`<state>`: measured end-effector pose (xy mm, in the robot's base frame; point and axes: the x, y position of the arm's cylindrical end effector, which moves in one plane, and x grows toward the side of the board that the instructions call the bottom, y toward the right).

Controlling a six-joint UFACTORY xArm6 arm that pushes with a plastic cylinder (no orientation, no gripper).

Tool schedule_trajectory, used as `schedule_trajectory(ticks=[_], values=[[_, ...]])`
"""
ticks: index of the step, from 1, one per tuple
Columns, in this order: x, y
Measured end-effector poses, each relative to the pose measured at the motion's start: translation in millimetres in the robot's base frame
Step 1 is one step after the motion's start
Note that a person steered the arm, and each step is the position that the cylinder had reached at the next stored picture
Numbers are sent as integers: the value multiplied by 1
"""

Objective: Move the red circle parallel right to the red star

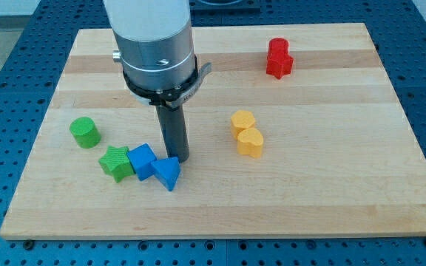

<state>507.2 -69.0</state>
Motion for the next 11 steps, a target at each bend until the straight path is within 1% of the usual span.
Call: schedule_trajectory(ticks=[1, 2, 3, 4, 5, 7, 8, 9, 10, 11], values=[[-42, 10], [-126, 34], [-208, 72], [-245, 132], [-245, 200], [-262, 202], [-294, 212], [-303, 234], [-256, 235], [-247, 235]])
